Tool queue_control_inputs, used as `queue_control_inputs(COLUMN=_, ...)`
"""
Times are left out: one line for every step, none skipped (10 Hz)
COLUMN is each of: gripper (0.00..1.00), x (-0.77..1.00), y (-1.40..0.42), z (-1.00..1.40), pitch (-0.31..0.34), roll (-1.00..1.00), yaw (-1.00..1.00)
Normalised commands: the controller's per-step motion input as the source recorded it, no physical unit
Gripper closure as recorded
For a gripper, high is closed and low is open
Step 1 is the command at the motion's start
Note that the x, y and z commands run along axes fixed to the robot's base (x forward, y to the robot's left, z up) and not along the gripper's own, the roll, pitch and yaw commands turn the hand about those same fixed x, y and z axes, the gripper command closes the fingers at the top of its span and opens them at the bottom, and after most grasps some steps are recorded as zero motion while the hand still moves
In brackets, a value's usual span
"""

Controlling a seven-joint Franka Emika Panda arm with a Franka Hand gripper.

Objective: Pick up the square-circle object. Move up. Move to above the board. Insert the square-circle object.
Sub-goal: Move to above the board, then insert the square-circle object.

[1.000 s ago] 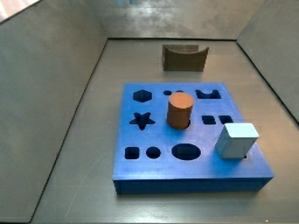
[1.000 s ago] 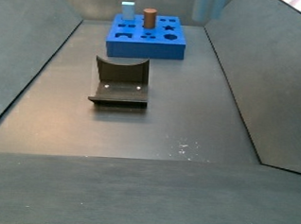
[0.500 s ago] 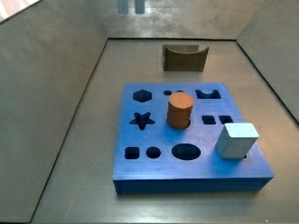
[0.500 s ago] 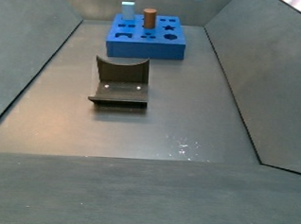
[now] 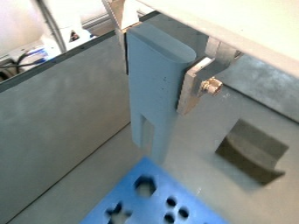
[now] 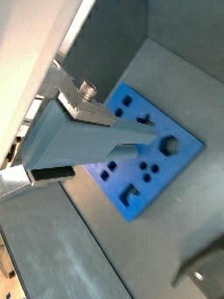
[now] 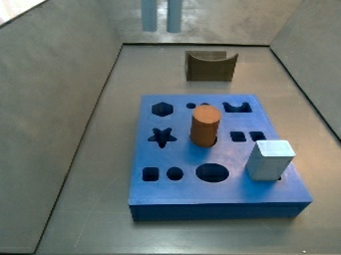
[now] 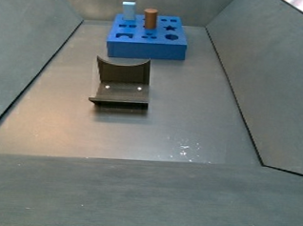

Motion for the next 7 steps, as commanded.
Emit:
queue_control_inputs(gripper=1.0, x=0.18, y=-0.39, z=0.05, pitch=0.131, roll=0.01, yaw=-0.01)
queue_control_inputs(gripper=1.0, x=0.11, y=-0.2, z=0.04, pitch=0.1, roll=0.01, yaw=0.0)
queue_control_inputs(gripper=1.0, x=0.0, y=-0.06, z=-0.22, pitch=-0.023, roll=0.01, yaw=0.08)
queue_control_inputs(gripper=1.0, x=-0.12, y=-0.66, z=-0.51, pitch=-0.189, roll=0.16, yaw=0.46)
queue_control_inputs(gripper=1.0, x=-0.17, y=-0.67, z=-0.49, pitch=-0.233, roll=0.12, yaw=0.52)
queue_control_inputs(gripper=1.0, x=-0.17, y=-0.7, z=-0.47, pitch=-0.241, roll=0.16, yaw=0.46)
queue_control_inputs(gripper=1.0, x=-0.09, y=-0.74, z=-0.46, pitch=-0.25, roll=0.2, yaw=0.36)
